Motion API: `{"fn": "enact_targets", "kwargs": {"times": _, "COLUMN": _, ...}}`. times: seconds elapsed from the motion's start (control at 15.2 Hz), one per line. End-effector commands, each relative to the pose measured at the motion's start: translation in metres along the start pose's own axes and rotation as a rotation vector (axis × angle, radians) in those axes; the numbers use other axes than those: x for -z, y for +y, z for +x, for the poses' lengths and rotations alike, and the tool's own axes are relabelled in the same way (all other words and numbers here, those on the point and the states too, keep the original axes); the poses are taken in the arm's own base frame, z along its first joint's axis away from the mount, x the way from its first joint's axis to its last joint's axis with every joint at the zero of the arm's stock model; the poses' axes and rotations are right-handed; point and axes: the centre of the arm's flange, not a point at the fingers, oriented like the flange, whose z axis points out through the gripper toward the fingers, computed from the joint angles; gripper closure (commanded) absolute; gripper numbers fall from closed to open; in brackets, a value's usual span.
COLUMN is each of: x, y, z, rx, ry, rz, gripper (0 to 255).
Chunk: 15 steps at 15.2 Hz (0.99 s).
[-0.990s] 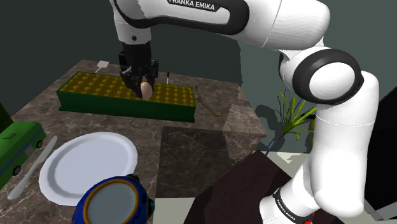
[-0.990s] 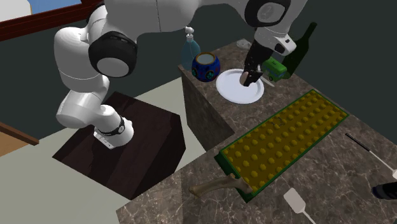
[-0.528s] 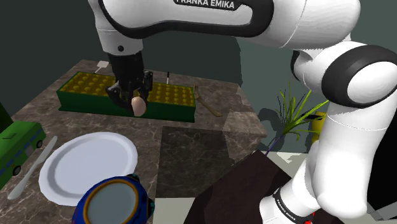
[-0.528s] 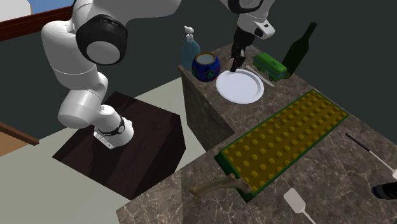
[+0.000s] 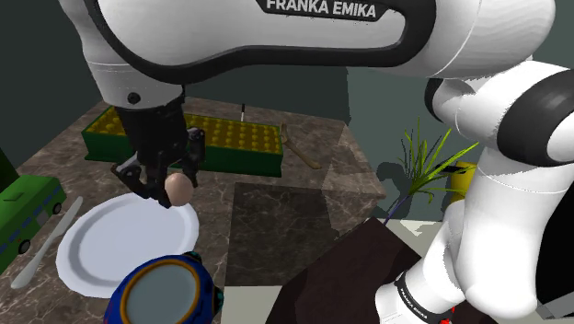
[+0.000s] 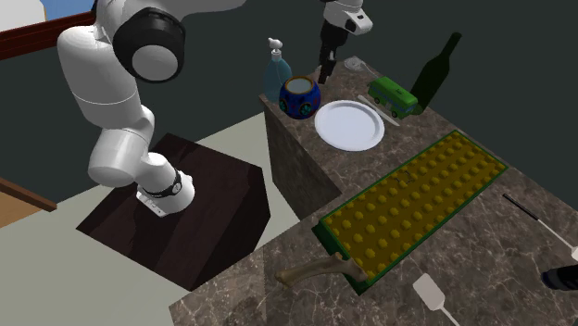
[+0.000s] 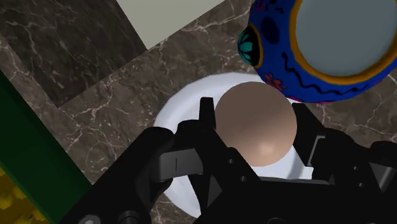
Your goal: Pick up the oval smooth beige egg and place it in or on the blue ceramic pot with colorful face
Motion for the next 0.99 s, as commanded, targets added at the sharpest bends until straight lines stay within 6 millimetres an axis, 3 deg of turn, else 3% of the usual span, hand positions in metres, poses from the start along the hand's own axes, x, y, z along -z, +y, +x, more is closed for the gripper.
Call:
{"fn": "enact_targets", "kwargs": {"times": 0.0, "x": -0.002, "y": -0.023, "z": -0.015, "rx": -0.001, "ry": 0.000, "rz": 0.000, "gripper": 255}}
{"fn": "enact_targets", "kwargs": {"times": 0.46, "x": -0.004, "y": -0.100, "z": -0.056, "rx": -0.001, "ry": 0.000, "rz": 0.000, "gripper": 255}}
{"fn": "enact_targets", "kwargs": {"times": 0.92, "x": -0.040, "y": -0.102, "z": -0.050, "rx": -0.001, "ry": 0.000, "rz": 0.000, "gripper": 255}}
